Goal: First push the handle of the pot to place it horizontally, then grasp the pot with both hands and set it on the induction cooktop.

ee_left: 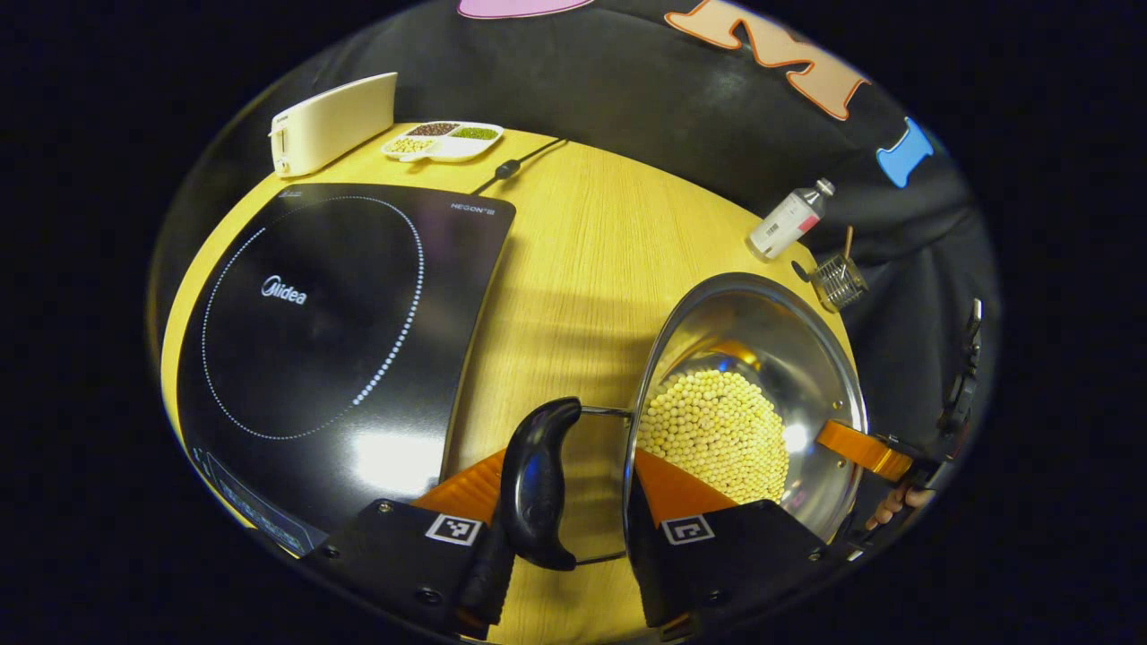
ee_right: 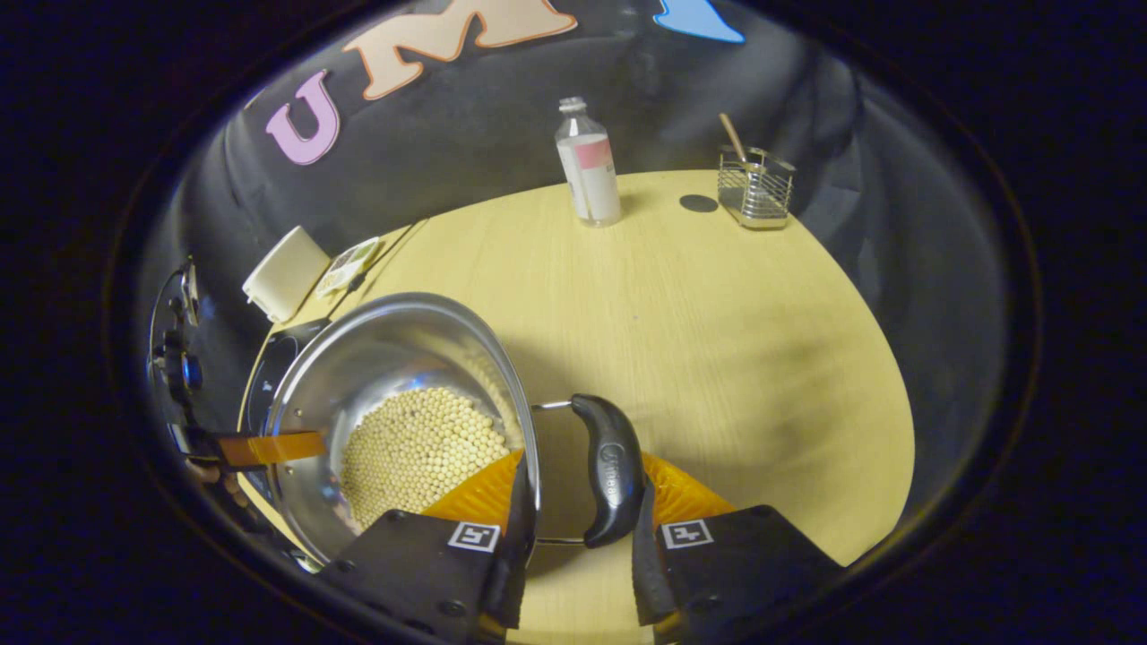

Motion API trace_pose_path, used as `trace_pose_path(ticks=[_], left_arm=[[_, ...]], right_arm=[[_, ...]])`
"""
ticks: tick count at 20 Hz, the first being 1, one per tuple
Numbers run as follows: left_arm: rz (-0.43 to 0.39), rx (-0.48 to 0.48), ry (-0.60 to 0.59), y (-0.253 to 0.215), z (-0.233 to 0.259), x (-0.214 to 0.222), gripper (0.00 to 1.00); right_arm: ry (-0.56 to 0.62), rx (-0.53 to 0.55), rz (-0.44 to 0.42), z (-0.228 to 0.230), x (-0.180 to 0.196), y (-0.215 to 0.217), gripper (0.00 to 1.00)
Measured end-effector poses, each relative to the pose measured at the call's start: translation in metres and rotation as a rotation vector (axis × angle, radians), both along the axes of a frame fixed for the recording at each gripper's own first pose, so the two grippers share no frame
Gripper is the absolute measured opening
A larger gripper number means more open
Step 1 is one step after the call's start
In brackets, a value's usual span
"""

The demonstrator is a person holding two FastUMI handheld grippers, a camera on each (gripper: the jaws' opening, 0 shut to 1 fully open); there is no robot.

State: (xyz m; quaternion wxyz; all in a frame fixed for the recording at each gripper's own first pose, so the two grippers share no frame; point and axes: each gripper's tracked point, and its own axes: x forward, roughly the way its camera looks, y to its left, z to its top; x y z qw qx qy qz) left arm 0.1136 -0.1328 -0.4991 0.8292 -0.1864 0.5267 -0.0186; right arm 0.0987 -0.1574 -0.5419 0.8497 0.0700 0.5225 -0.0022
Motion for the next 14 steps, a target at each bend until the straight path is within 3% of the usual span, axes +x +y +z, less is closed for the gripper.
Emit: trace_pose_path(ticks=[3,4,7,14], left_arm=[[0.0,0.014,-0.011,0.003,0.005,0.0,0.58],[0.001,0.022,-0.024,0.003,0.004,0.002,0.6],[0.0,0.049,-0.039,0.006,0.01,0.006,0.57],[-0.02,0.038,-0.052,0.012,0.016,0.008,0.58]], right_arm=[[-0.02,0.01,-0.005,0.016,-0.004,0.012,0.5],[-0.025,0.02,-0.008,0.02,-0.004,0.016,0.45],[-0.044,0.043,-0.004,0.044,-0.015,0.044,0.44],[-0.067,0.025,-0.026,0.053,-0.005,0.103,0.44]])
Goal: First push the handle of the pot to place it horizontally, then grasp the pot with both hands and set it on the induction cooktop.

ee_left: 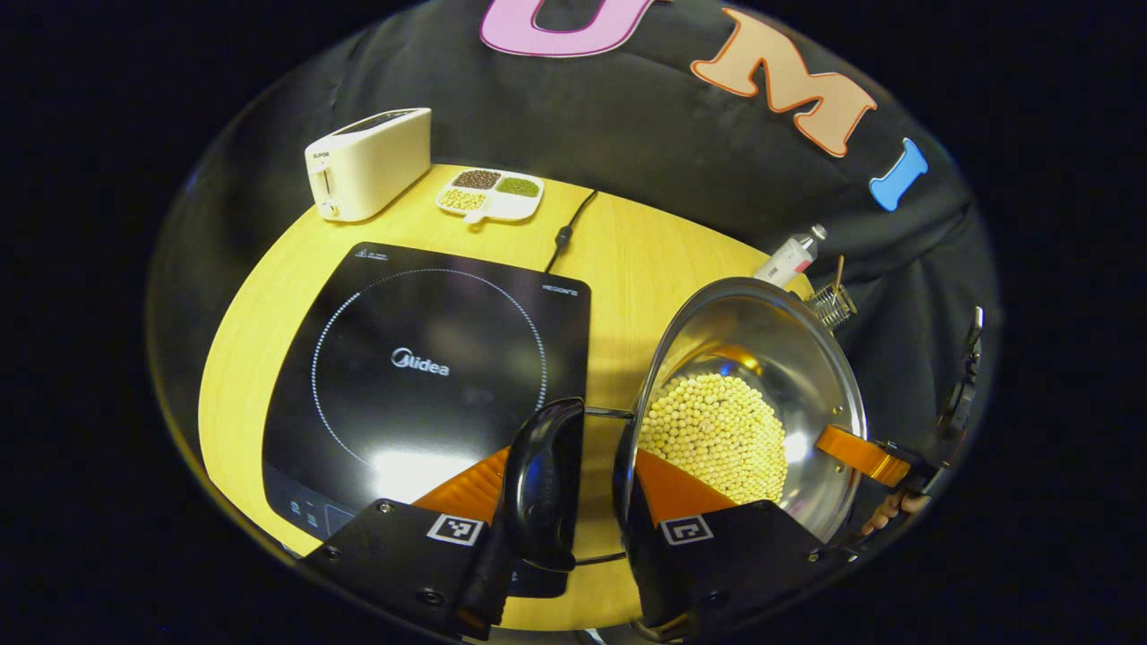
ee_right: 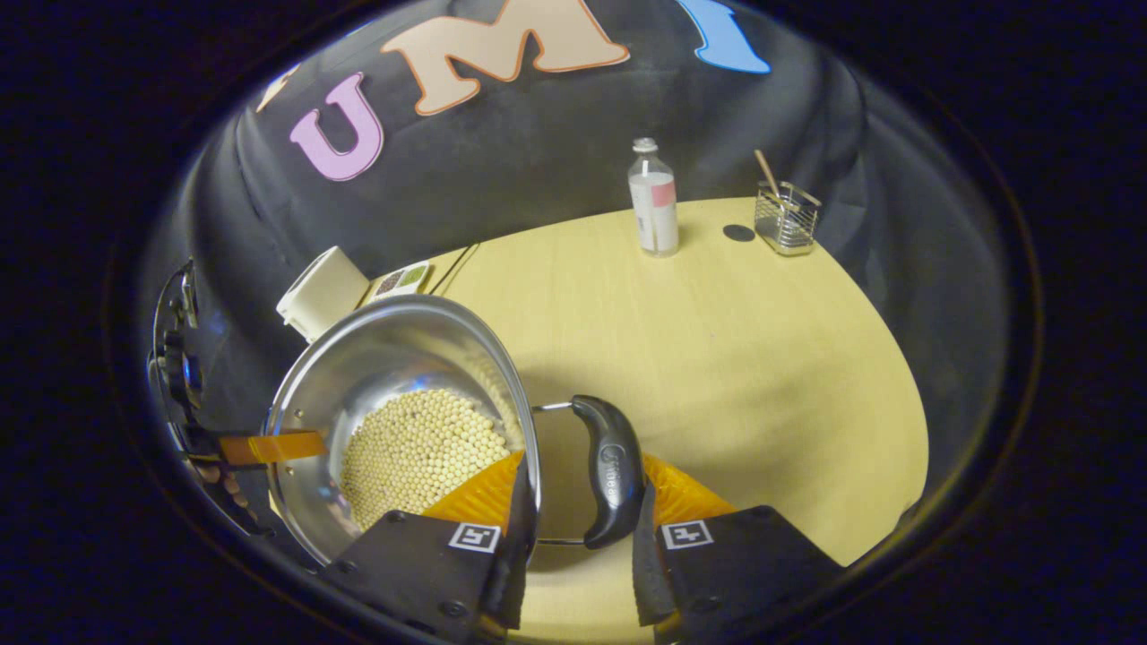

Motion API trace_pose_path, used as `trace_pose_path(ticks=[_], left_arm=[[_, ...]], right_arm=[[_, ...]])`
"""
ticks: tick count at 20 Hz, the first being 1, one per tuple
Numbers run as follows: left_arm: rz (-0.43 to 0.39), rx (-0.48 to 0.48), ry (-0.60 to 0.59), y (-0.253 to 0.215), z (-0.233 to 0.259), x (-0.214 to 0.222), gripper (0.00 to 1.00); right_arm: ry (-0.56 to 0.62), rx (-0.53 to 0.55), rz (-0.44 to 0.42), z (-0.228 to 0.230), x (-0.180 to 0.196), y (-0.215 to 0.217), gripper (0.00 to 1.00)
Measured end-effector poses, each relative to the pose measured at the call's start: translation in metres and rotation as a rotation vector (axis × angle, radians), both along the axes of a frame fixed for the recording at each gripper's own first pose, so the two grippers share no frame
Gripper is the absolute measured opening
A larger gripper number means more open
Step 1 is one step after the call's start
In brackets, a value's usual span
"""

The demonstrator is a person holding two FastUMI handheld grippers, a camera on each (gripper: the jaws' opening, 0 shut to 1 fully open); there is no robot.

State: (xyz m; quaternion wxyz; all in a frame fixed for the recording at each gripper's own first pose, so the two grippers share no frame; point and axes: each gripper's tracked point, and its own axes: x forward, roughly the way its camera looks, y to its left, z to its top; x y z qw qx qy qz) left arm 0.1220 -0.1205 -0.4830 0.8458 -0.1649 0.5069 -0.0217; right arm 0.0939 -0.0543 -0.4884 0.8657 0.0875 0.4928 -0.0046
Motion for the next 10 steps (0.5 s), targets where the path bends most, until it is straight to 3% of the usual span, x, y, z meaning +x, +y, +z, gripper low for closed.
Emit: trace_pose_path(ticks=[5,6,8,9,10], left_arm=[[-0.042,-0.015,-0.006,0.001,-0.004,0.009,0.6],[-0.048,-0.015,-0.014,0.006,-0.001,0.01,0.55],[-0.059,-0.02,-0.009,0.006,0.001,0.01,0.58],[-0.065,-0.018,-0.008,0.005,-0.001,0.01,0.59],[-0.072,-0.013,-0.01,0.005,-0.002,0.012,0.57]], right_arm=[[-0.008,-0.027,-0.039,0.008,-0.012,0.07,0.44],[-0.01,-0.03,-0.048,0.007,-0.011,0.083,0.44],[-0.013,-0.042,-0.063,0.005,-0.01,0.11,0.44],[-0.011,-0.049,-0.068,0.002,-0.011,0.123,0.5],[-0.006,-0.052,-0.071,0.001,-0.011,0.136,0.44]])
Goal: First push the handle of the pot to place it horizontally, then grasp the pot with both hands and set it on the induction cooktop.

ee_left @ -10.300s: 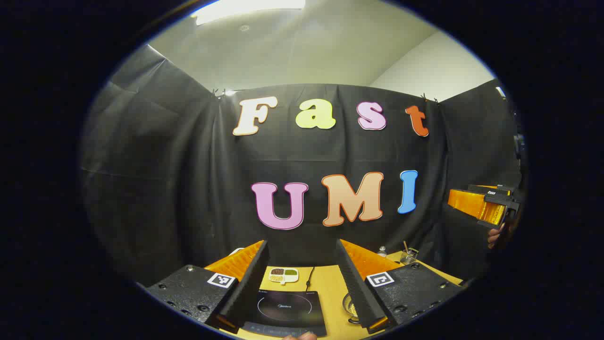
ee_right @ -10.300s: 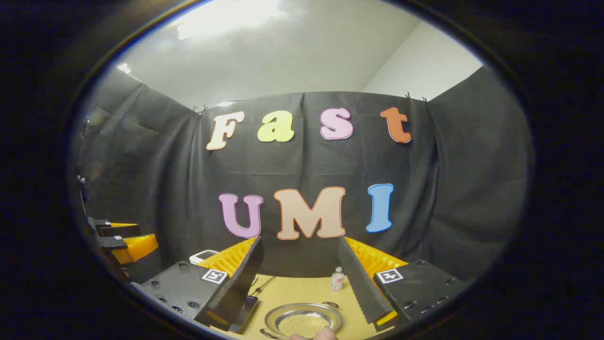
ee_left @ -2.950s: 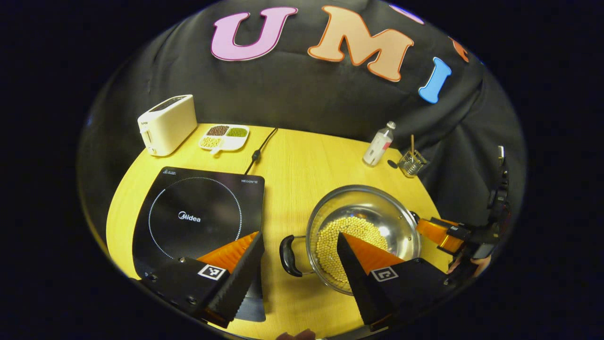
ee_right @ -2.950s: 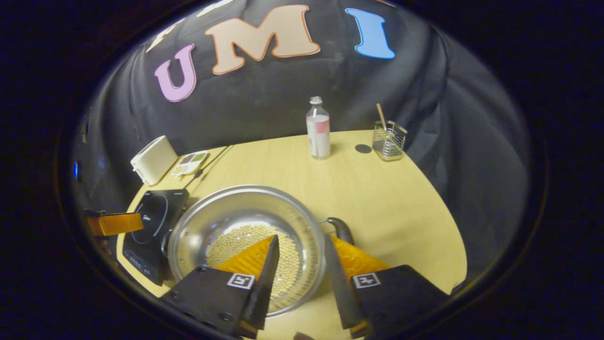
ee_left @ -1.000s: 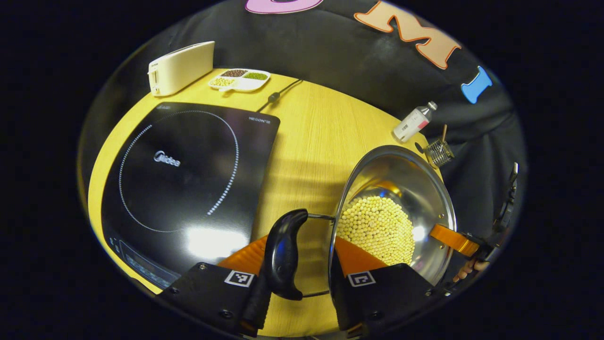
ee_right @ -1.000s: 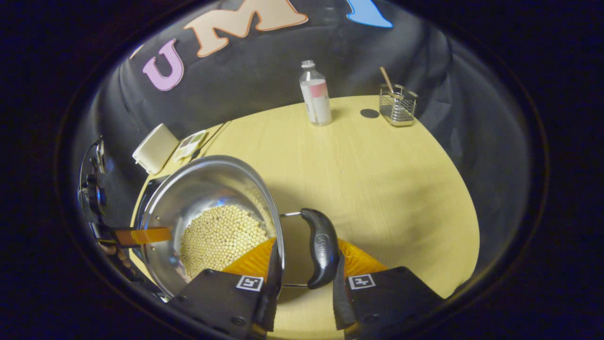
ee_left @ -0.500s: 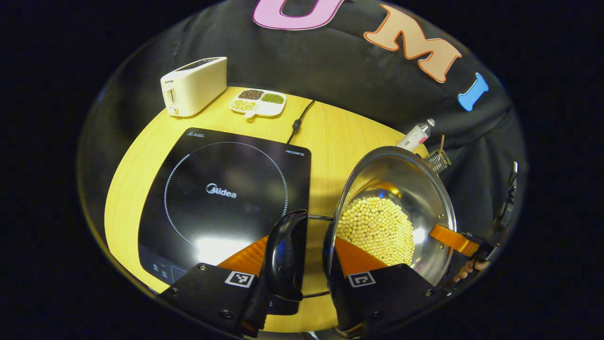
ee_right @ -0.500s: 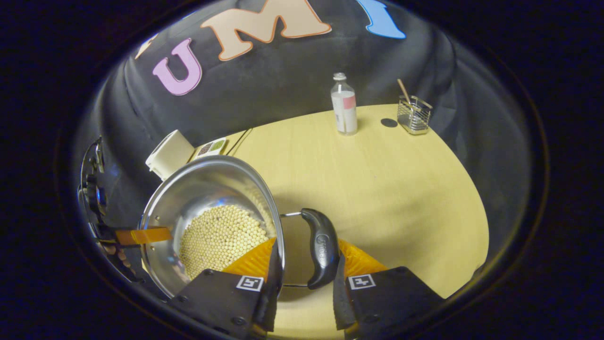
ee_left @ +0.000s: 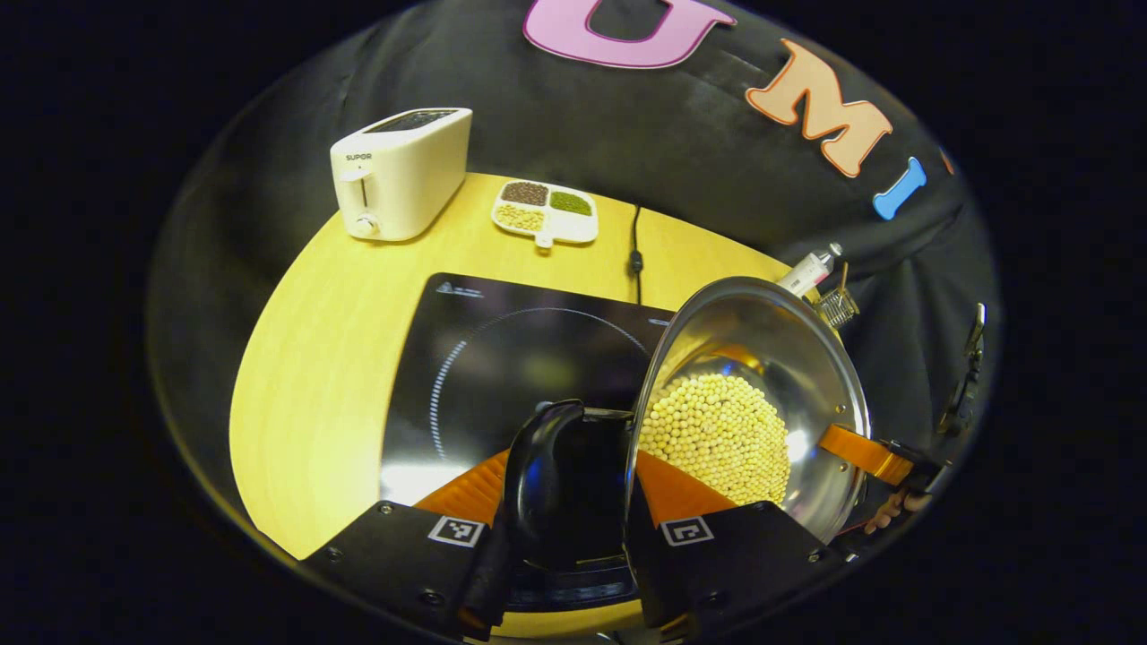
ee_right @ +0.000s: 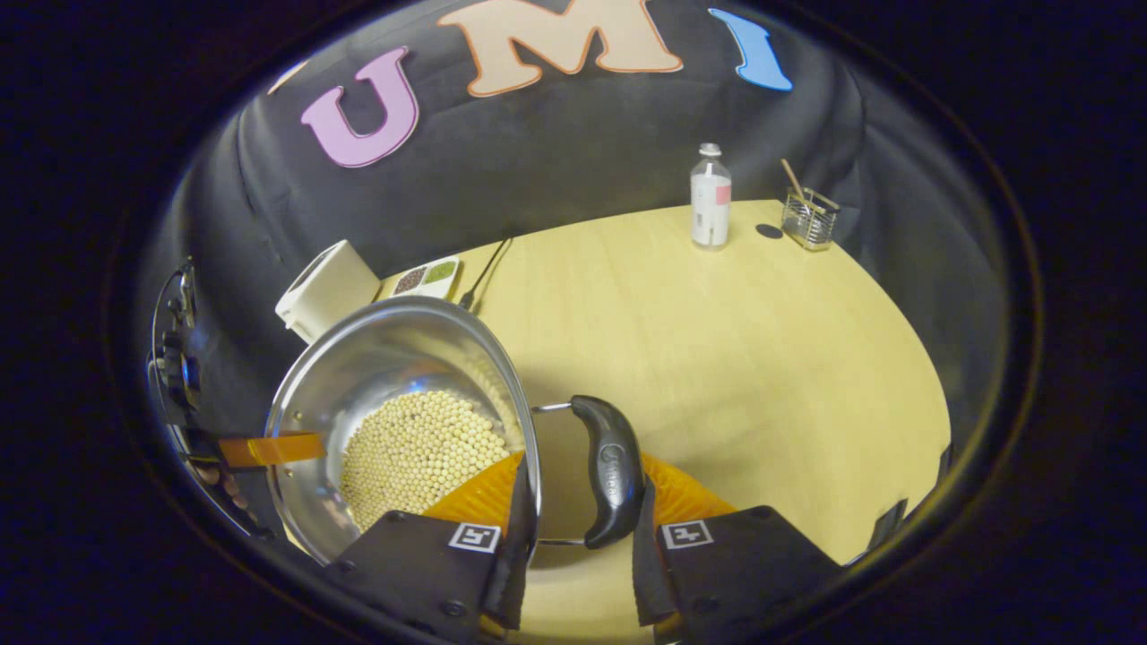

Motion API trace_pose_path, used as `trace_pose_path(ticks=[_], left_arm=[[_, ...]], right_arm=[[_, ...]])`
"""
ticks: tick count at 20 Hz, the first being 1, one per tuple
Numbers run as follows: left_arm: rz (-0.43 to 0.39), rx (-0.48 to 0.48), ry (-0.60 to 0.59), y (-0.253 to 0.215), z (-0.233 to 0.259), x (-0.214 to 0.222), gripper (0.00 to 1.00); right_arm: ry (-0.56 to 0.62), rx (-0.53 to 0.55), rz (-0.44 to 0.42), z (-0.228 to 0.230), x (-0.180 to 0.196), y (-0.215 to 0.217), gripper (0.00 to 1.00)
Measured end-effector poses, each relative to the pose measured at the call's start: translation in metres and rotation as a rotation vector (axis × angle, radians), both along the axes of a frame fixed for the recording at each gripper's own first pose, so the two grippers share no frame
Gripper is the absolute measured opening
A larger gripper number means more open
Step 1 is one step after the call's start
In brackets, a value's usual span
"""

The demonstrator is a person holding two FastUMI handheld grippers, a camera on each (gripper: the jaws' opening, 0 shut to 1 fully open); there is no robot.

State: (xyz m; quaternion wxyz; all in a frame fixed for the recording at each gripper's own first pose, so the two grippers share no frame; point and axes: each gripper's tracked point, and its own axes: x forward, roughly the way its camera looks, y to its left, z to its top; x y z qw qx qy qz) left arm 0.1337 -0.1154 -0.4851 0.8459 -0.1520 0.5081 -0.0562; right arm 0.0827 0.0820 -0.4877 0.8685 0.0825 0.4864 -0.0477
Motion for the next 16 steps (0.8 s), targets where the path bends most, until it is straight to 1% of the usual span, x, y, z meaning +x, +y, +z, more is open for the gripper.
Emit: trace_pose_path(ticks=[4,8,9,10,11,12,13,14,16], left_arm=[[-0.007,0.012,-0.02,0.0,-0.002,0.004,0.57],[0.02,0.01,-0.014,0.001,-0.001,0.003,0.58],[0.027,0.011,-0.011,0.001,0.0,0.002,0.55],[0.034,0.013,-0.012,0.001,0.0,0.003,0.57],[0.039,0.012,-0.007,0.0,-0.001,0.002,0.57],[0.045,0.009,0.007,-0.002,-0.002,0.0,0.57],[0.048,0.002,0.021,-0.002,0.002,-0.001,0.57],[0.051,0.003,-0.01,0.003,0.004,0.003,0.58],[0.034,0.015,-0.024,0.004,0.002,0.003,0.56]], right_arm=[[0.026,-0.005,-0.006,-0.01,0.006,0.042,0.44],[0.057,-0.008,0.005,-0.022,0.017,0.071,0.44],[0.064,-0.008,0.009,-0.026,0.019,0.077,0.44],[0.068,-0.008,0.014,-0.029,0.022,0.082,0.5],[0.073,-0.009,0.02,-0.034,0.023,0.086,0.5],[0.081,-0.01,0.022,-0.038,0.025,0.089,0.44],[0.087,-0.01,0.026,-0.04,0.025,0.089,0.44],[0.071,-0.009,0.023,-0.04,0.03,0.089,0.44],[0.078,-0.001,0.02,-0.045,0.033,0.09,0.44]])
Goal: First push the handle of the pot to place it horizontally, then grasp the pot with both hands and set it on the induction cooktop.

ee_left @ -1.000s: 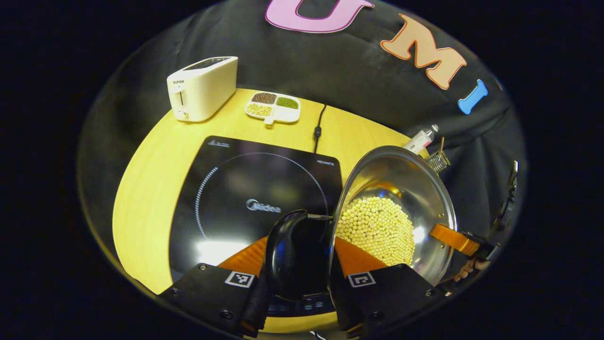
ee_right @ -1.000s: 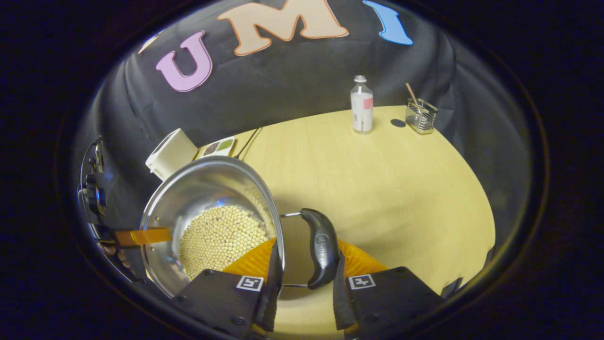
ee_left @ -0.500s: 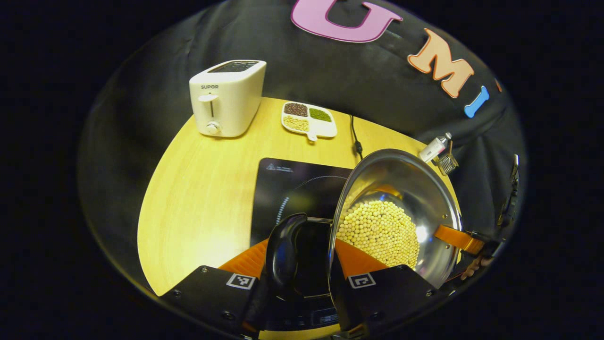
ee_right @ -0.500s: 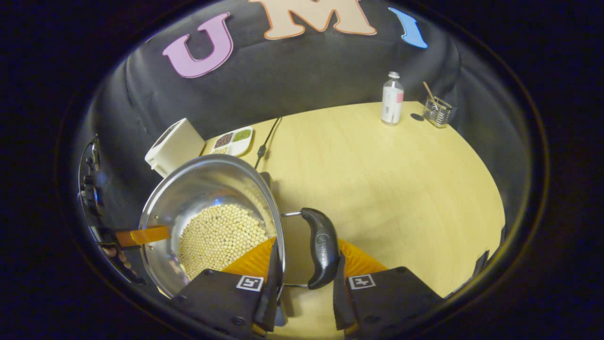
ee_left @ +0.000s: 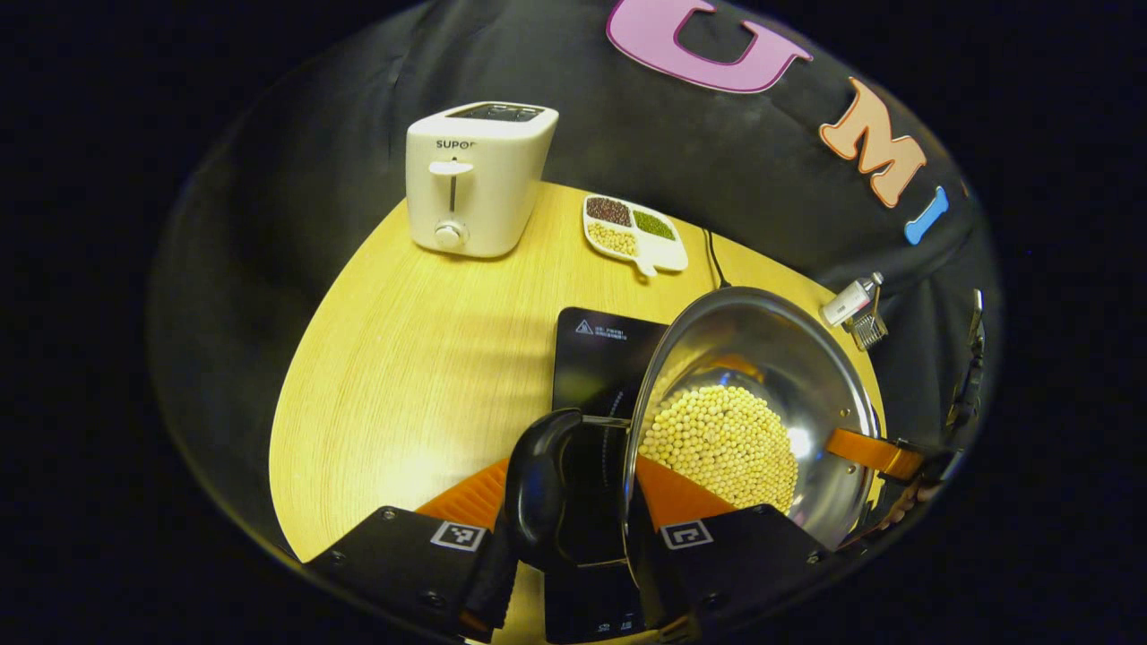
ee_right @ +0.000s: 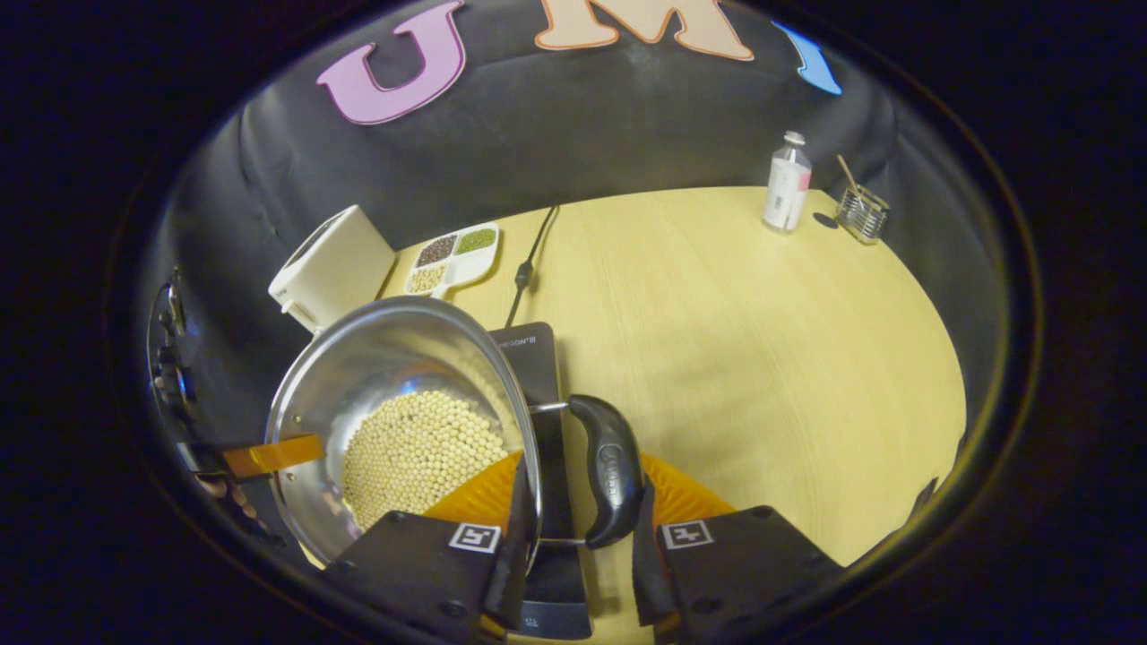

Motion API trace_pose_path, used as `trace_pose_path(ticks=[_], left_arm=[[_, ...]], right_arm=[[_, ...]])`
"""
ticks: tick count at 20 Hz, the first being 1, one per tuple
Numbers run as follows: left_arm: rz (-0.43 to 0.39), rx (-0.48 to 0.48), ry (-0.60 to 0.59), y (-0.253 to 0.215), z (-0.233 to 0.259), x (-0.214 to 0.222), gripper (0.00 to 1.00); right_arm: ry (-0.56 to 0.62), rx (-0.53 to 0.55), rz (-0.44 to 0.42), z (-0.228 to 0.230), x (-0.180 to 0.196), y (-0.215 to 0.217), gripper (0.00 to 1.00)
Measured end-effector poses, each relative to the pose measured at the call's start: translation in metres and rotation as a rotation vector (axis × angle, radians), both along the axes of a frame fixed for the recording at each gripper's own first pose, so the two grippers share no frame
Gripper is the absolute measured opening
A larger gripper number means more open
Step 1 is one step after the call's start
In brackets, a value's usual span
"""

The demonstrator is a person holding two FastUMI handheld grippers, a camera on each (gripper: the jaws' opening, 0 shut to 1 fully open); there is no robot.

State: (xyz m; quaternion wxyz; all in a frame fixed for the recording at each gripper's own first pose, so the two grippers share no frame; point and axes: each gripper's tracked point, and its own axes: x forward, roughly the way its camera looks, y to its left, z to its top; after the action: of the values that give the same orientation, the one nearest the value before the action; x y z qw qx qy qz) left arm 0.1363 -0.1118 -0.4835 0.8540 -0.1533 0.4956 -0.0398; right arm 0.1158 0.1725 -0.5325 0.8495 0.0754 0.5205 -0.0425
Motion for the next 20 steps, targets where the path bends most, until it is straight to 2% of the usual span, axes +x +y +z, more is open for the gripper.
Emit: trace_pose_path(ticks=[8,11,12,13,14,15,16,20], left_arm=[[0.007,0.038,0.005,0.002,-0.001,-0.005,0.62],[-0.02,0.132,-0.042,0.01,0.006,-0.002,0.79],[-0.025,0.176,-0.076,0.015,0.013,0.002,0.81],[-0.021,0.195,-0.1,0.016,0.018,0.004,0.87],[-0.01,0.207,-0.12,0.016,0.025,0.006,0.87],[0.002,0.22,-0.13,0.018,0.031,0.006,0.88],[0.015,0.236,-0.143,0.02,0.035,0.006,0.91],[0.051,0.273,-0.191,0.019,0.056,0.003,0.89]], right_arm=[[-0.032,-0.001,0.01,0.002,0.011,-0.002,0.49],[-0.087,-0.017,0.018,0.011,0.023,-0.005,0.58],[-0.106,-0.011,0.013,0.02,0.026,-0.005,0.6],[-0.123,0.002,0.016,0.026,0.031,-0.006,0.59],[-0.131,0.004,0.018,0.029,0.032,-0.007,0.67],[-0.14,0.002,0.018,0.034,0.033,-0.011,0.72],[-0.147,-0.002,0.02,0.037,0.033,-0.014,0.7],[-0.18,0.012,0.057,0.051,0.029,-0.021,0.75]])
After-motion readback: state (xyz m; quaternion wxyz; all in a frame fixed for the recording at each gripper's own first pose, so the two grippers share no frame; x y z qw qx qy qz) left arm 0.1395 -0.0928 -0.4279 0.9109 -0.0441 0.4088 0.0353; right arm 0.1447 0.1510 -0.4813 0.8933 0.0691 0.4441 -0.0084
